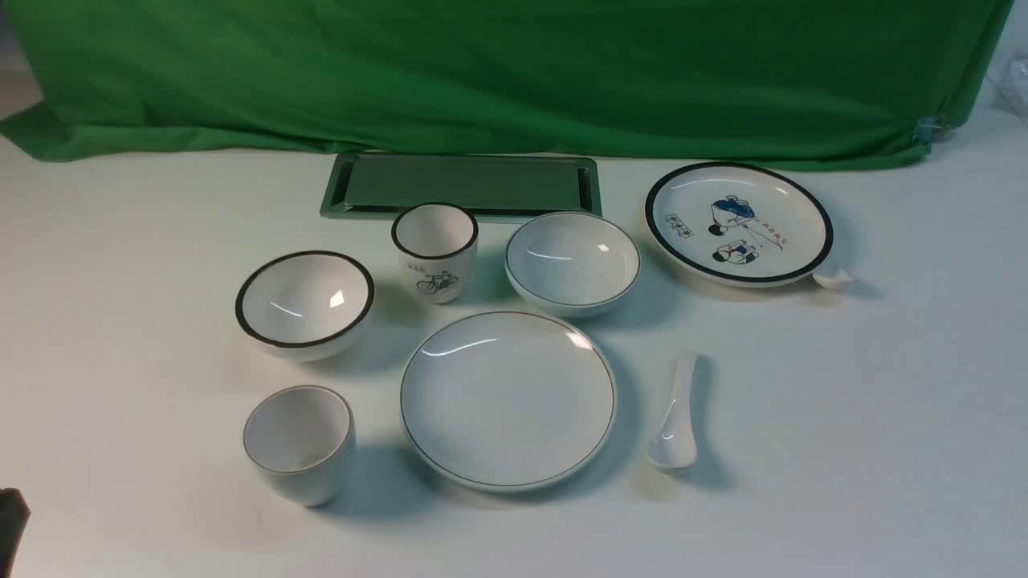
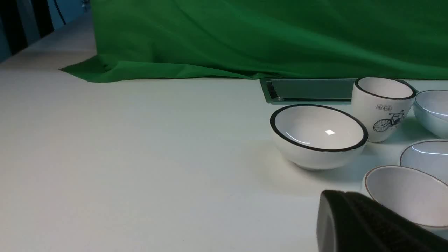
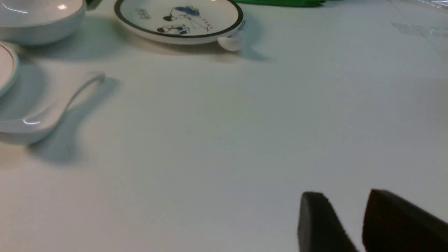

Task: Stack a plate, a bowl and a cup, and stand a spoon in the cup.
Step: Use the right arm to grab a blue rice bowl

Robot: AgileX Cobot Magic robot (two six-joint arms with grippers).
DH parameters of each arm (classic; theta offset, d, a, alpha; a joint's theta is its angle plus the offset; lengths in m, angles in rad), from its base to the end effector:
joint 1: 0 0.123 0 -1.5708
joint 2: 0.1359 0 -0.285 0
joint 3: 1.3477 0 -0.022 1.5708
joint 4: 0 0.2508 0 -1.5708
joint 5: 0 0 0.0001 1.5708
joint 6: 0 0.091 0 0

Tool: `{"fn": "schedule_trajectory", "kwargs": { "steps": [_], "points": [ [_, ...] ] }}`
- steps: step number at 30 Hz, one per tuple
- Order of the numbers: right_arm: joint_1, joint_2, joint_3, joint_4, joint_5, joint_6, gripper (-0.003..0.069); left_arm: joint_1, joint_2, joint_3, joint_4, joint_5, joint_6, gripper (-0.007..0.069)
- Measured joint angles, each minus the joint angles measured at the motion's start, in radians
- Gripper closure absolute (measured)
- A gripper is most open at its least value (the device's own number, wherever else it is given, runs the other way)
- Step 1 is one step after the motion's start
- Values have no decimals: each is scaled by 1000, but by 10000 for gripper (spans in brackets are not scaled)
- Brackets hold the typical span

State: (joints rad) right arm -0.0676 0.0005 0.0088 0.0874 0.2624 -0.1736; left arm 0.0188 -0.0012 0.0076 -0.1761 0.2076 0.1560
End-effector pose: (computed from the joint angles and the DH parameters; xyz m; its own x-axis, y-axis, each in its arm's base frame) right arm 0.0554 -0.0017 0.1865 -0.1854 -0.0767 -0.9797 0.0289 0.9961 -0.0835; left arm 0.0561 -0.0023 0.1921 -0.1236 -0.0187 -0.9922 0.0150 0.9997 -0.0207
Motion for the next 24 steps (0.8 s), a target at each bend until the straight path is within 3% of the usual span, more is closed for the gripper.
{"fn": "schedule_trajectory", "kwargs": {
  "steps": [5, 12, 19, 22, 24],
  "points": [
    [0, 0, 0, 0, 0, 0, 421, 0, 0, 0, -10, -4, -5, 622],
    [0, 0, 0, 0, 0, 0, 421, 0, 0, 0, -332, -184, -125, 622],
    [0, 0, 0, 0, -1, 0, 421, 0, 0, 0, -325, -437, -156, 622],
    [0, 0, 0, 0, -1, 0, 421, 0, 0, 0, -311, -578, -244, 622],
    [0, 0, 0, 0, -1, 0, 421, 0, 0, -41, -234, -709, -402, 622]
  ]
}}
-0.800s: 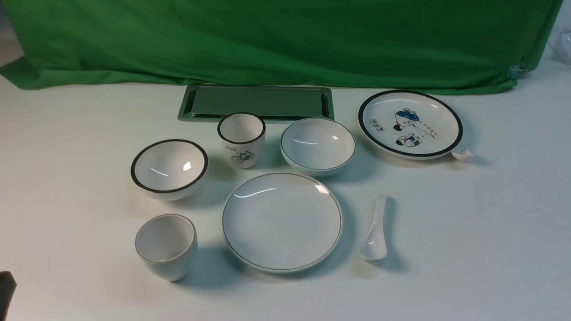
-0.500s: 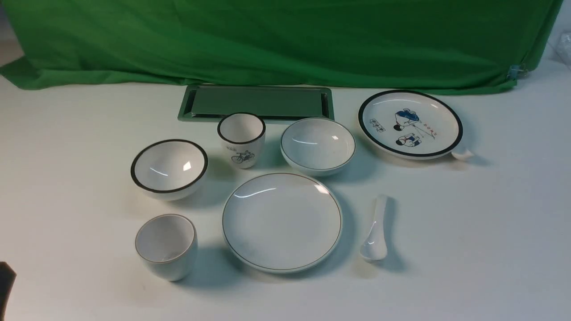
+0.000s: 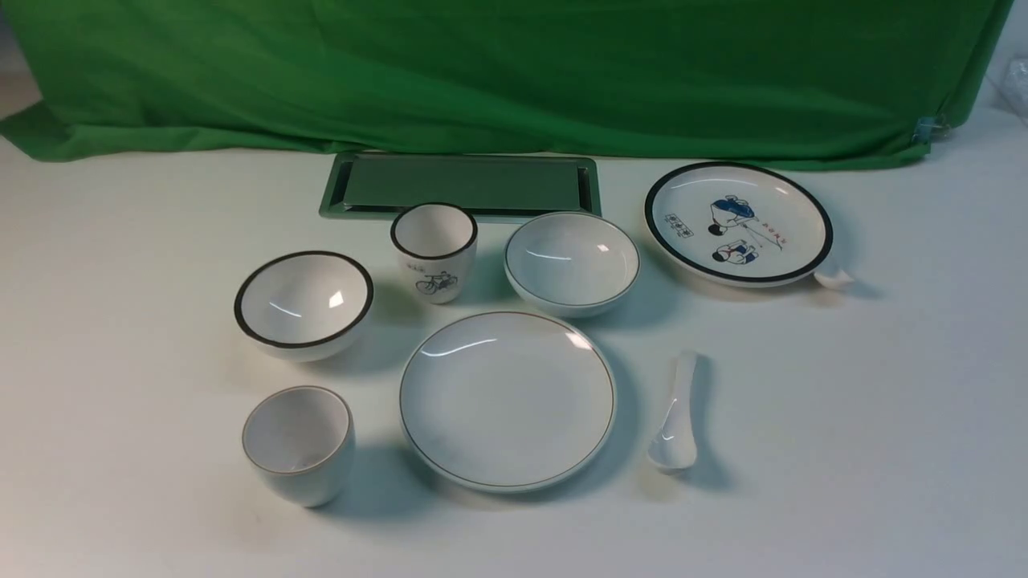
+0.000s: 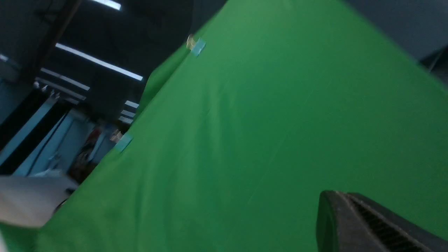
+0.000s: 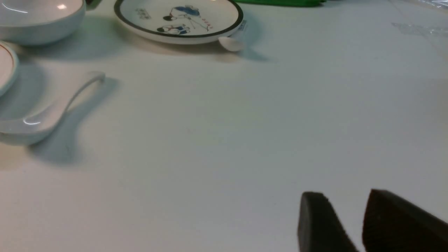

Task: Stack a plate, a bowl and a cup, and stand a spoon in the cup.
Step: Use the right arm to grab a blue rice bowl

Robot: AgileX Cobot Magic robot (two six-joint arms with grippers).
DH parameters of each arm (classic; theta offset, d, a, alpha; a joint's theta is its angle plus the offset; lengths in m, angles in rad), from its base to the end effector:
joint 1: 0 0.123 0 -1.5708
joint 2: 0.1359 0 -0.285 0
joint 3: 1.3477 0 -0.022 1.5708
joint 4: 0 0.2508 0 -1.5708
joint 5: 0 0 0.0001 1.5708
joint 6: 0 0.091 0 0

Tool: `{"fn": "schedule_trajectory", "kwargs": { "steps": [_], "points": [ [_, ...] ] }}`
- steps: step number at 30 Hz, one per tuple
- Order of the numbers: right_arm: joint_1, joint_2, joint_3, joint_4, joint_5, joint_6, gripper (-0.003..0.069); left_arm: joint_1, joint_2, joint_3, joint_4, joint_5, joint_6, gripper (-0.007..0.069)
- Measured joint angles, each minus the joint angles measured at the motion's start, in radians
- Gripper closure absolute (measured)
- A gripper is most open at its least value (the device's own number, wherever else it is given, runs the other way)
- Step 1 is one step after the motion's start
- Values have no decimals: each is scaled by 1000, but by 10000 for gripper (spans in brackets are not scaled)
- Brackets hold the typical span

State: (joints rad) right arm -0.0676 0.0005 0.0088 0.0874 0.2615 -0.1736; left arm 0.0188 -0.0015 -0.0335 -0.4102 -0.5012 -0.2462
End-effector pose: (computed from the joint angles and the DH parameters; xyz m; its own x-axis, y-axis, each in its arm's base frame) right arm 0.0554 -0.0017 0.1866 -0.1845 -0.0767 -0.9798 0.0291 0.9961 -0.0835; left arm 0.0379 0.0181 0.2630 0.5562 -0.5523 -0.6209 0.1721 0.8075 -0.5642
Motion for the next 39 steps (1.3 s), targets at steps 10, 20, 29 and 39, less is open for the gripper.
{"fn": "schedule_trajectory", "kwargs": {
  "steps": [10, 20, 29, 39],
  "points": [
    [0, 0, 0, 195, -237, 381, 421, -1, 400, -827, 397, 898, -125, 622],
    [0, 0, 0, 263, -407, 724, 421, -1, 949, -1112, 239, 1619, 225, 622],
    [201, 316, -426, 194, 57, 384, 618, -1, 1145, -994, 215, 1570, 297, 622],
    [433, 1213, -1079, 172, 385, 68, 606, -1, 1168, -994, 211, 1551, 319, 622]
  ]
}}
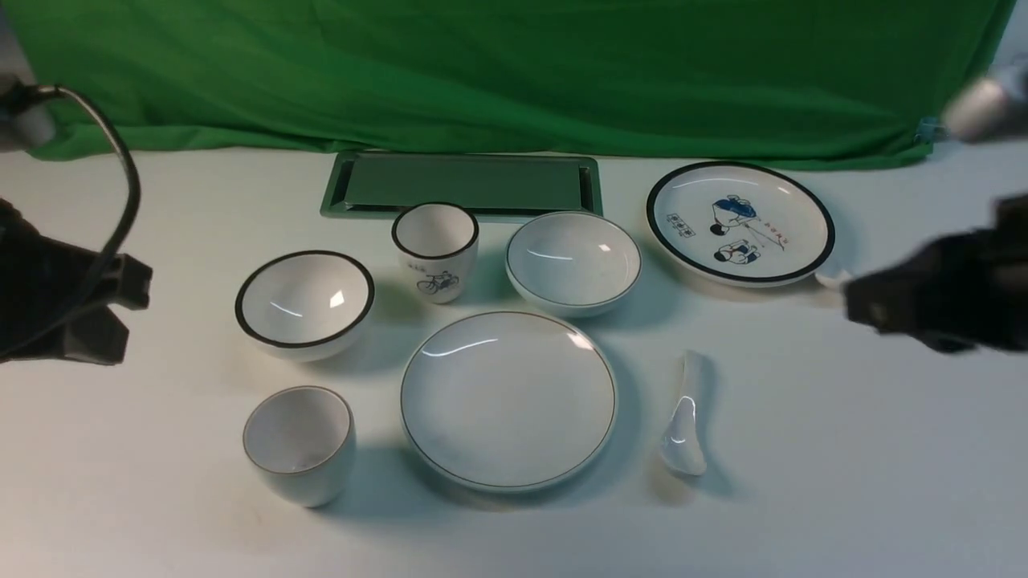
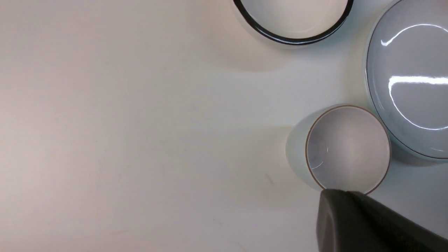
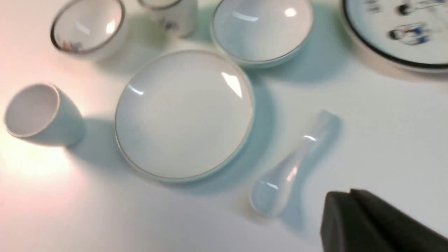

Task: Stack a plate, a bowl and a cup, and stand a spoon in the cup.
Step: Use the right arm to grab a blue rice bowl

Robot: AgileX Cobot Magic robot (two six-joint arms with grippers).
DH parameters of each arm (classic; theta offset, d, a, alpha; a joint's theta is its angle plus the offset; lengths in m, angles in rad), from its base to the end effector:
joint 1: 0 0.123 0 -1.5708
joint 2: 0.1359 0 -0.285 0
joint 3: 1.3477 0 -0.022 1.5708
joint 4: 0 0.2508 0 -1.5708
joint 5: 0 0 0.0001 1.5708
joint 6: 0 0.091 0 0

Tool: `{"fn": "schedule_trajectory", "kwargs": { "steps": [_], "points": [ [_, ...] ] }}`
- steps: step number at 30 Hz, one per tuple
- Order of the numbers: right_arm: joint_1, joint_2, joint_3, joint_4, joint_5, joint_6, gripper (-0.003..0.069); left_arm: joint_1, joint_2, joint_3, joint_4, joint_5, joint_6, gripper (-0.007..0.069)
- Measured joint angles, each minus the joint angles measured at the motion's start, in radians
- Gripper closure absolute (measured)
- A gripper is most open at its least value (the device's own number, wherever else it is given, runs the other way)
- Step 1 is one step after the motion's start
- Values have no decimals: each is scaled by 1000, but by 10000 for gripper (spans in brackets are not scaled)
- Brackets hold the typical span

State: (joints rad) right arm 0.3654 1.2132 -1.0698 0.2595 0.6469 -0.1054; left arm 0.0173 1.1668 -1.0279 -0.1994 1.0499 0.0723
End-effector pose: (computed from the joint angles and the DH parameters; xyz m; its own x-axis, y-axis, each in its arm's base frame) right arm 0.2363 0.1055 0.3518 -0.6370 -0.1346 -0.7590 -0.4011 0.8987 0.1773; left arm 0.2175 -0.0119 0.3272 -0.8892 -0.0429 -0.4555 0.0371 0.9855 -0.1654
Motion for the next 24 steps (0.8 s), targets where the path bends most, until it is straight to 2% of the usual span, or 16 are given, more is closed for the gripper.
{"fn": "schedule_trajectory", "kwargs": {
  "steps": [6, 9, 11, 13, 17, 18, 19, 21, 24],
  "points": [
    [-9, 455, -405, 11, 142, -19, 612, 0, 0, 0, 0, 7, 3, 622],
    [-16, 563, -519, 15, 177, -15, 610, 0, 0, 0, 0, 7, 3, 622],
    [-18, 694, -663, 16, 216, 1, 582, 0, 0, 0, 0, 7, 3, 622],
    [-18, 793, -766, 19, 240, 26, 522, 0, 0, 0, 0, 7, 3, 622],
    [-23, 947, -912, 7, 289, 105, 330, 0, 0, 0, 0, 7, 3, 622],
    [-24, 954, -917, 7, 289, 111, 330, 0, 0, 0, 0, 7, 3, 622],
    [-31, 1003, -954, 7, 300, 154, 262, 0, 0, 0, 0, 7, 3, 622],
    [-36, 1048, -973, 4, 303, 187, 225, 0, 0, 0, 0, 7, 3, 622],
    [-37, 1093, -980, 4, 296, 206, 209, 0, 0, 0, 0, 7, 3, 622]
  ]
}}
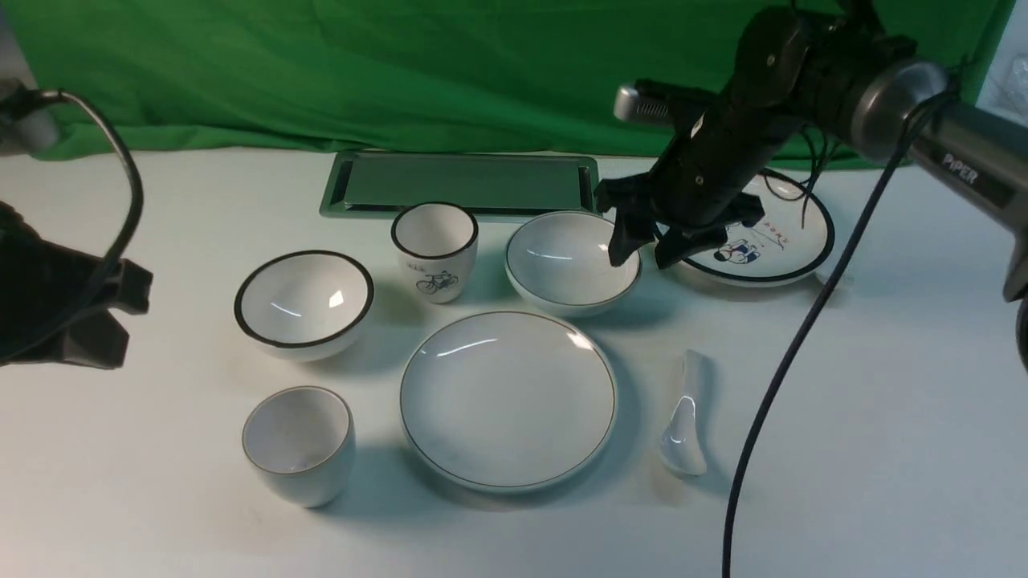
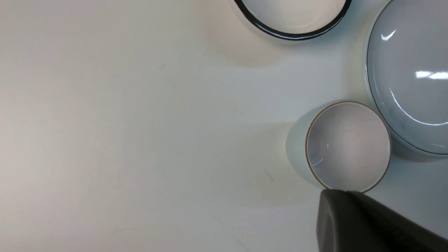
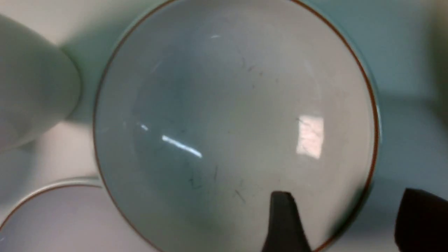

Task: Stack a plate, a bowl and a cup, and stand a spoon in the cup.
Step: Use the right arm to grab a blue rice bowl

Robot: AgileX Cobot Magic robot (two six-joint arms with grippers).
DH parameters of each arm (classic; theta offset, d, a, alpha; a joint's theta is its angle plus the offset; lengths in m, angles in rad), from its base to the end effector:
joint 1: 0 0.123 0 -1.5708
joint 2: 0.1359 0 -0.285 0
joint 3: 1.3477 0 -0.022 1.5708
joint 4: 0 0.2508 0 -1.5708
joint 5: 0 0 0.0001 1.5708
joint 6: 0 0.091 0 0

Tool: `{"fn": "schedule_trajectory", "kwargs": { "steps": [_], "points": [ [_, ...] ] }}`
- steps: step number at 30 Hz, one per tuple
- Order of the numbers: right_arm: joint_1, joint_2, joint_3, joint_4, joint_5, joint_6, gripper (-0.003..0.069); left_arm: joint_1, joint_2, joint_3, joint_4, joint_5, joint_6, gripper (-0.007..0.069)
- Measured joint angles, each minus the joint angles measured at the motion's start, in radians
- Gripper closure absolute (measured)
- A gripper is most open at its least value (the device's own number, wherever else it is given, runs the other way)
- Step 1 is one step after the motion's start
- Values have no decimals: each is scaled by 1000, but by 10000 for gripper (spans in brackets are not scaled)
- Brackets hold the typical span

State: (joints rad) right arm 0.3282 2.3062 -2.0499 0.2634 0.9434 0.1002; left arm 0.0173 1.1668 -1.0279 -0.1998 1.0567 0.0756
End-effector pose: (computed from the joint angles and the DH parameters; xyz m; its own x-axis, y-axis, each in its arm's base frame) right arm 0.4762 0.1824 0.2068 -0.9175 -0.0497 -0.3947 -0.1789 0.9378 0.2976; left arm 0.2169 -0.0120 0.3269 -0.8922 -0.0387 -0.4500 0.0403 0.9855 -0.1647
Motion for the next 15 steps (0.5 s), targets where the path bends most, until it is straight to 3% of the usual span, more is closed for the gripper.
{"fn": "schedule_trajectory", "kwargs": {
  "steps": [9, 15],
  "points": [
    [0, 50, -3, 0, -81, 43, 230, 0, 0, 0, 0, -21, 0, 622],
    [0, 75, -9, 2, -97, 44, 396, 0, 0, 0, 0, -23, 0, 622]
  ]
}}
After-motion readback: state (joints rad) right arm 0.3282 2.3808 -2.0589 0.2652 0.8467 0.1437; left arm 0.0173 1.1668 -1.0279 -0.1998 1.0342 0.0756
